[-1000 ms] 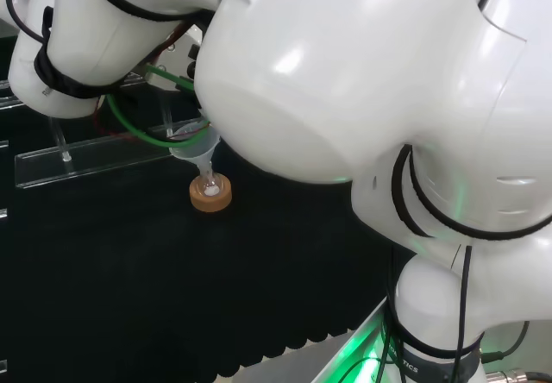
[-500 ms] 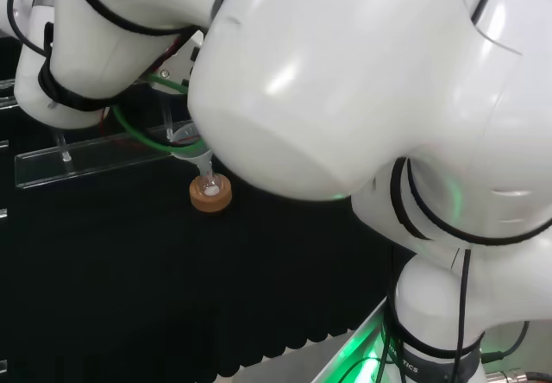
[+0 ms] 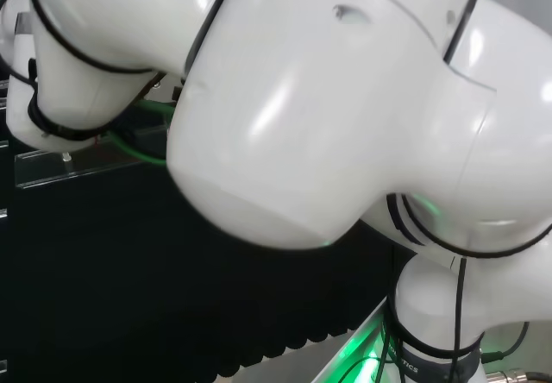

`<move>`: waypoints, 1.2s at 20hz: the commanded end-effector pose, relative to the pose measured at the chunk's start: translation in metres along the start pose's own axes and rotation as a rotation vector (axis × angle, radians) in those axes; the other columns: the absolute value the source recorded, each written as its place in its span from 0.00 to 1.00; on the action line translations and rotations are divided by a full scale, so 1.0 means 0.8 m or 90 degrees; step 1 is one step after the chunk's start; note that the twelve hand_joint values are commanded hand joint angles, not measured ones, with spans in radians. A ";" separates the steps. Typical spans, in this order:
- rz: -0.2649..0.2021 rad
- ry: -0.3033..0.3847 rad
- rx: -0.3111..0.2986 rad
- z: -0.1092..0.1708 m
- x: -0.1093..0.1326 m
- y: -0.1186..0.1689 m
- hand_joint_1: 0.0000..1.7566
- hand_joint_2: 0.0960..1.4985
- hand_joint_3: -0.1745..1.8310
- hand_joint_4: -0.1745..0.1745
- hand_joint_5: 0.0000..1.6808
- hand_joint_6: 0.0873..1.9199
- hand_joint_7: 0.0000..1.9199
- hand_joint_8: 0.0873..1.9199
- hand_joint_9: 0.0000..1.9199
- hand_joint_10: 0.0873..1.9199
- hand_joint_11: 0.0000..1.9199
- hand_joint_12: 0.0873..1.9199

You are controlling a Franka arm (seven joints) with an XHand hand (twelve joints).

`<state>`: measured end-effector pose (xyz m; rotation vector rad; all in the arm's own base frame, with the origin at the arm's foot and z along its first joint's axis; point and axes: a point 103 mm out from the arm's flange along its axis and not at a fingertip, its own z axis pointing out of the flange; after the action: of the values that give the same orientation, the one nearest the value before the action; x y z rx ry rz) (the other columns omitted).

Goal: Pour all the NaCl from the weighing funnel into the round-bottom flask.

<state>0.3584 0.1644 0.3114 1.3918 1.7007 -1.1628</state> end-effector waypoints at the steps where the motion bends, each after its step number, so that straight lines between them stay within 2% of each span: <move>1: -0.003 -0.011 0.004 -0.003 0.002 -0.001 0.62 0.44 0.39 1.00 0.70 0.39 0.32 0.30 0.49 0.14 0.38 0.56; 7: 0.003 0.009 0.013 0.007 -0.002 0.000 0.62 0.44 0.39 1.00 0.70 0.39 0.32 0.30 0.49 0.14 0.38 0.56; 11: 0.008 0.060 0.008 0.012 -0.006 0.000 0.62 0.44 0.39 1.00 0.70 0.39 0.32 0.30 0.49 0.14 0.38 0.56; 18: 0.023 0.204 0.021 0.033 -0.016 0.004 0.62 0.44 0.39 1.00 0.70 0.39 0.32 0.30 0.49 0.14 0.38 0.56; 24: 0.044 0.315 0.003 0.051 -0.033 0.002 0.62 0.44 0.39 1.00 0.70 0.39 0.32 0.30 0.49 0.14 0.39 0.56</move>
<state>0.3650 0.1294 0.3199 1.6837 1.8211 -1.0079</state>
